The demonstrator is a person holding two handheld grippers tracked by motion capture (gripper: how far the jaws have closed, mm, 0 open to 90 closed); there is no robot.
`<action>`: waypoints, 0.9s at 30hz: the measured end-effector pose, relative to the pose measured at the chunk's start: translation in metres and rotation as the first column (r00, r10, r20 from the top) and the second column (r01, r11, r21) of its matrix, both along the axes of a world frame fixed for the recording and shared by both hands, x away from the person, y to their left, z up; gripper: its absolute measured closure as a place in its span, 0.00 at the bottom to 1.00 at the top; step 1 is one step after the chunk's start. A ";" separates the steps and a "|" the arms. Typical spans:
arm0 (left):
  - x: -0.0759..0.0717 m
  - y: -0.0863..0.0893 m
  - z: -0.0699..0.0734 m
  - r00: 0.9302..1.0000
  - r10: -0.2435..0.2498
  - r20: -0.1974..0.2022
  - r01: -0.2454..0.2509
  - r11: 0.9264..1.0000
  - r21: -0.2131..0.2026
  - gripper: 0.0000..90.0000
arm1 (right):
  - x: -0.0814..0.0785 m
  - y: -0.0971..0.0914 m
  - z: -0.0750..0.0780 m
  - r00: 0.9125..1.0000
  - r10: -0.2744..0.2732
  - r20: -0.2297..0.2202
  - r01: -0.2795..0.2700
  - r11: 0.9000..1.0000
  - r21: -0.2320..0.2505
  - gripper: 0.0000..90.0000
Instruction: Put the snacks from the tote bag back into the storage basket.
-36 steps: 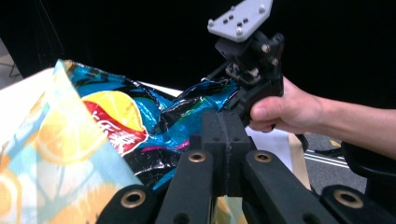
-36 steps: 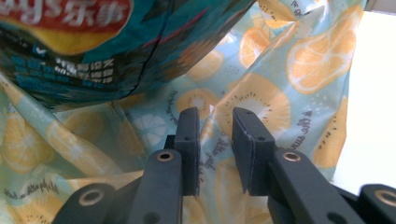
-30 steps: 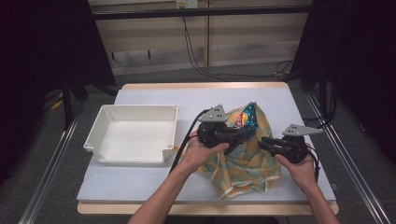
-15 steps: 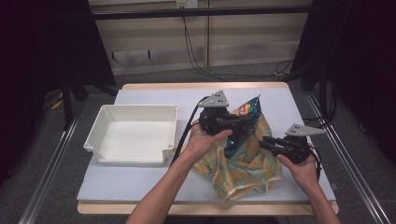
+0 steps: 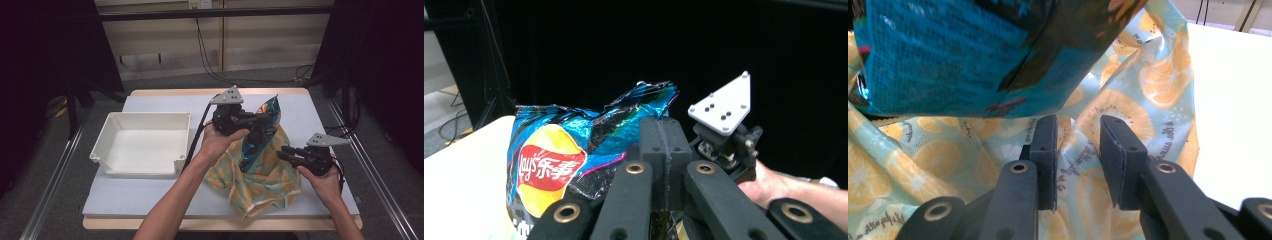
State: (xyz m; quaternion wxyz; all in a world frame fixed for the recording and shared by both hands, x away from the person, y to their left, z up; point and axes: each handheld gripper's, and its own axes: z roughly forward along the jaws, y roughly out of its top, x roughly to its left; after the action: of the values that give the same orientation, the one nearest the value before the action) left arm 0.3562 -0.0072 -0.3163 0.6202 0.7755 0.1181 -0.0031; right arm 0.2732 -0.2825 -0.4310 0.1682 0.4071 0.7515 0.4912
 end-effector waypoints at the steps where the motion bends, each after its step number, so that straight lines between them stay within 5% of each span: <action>1: 0.001 0.000 0.002 1.000 0.002 -0.002 -0.002 1.000 -0.005 1.00 | 0.000 0.000 0.000 1.000 -0.003 -0.003 0.003 1.000 0.003 0.77; 18: 0.001 0.000 0.026 1.000 0.008 0.012 -0.008 0.998 -0.057 1.00 | -0.001 0.001 -0.001 1.000 0.003 -0.006 -0.003 1.000 0.022 0.76; 27: 0.001 0.016 0.040 0.999 0.012 0.032 -0.010 0.996 -0.084 1.00 | -0.007 0.000 0.002 1.000 0.007 0.008 -0.007 1.000 0.028 0.63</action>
State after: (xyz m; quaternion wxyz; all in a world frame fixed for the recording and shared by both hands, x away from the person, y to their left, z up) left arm 0.3568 0.0091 -0.2761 0.6540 0.7480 0.1122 0.0078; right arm 0.2662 -0.2825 -0.4290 0.1638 0.4048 0.7452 0.5040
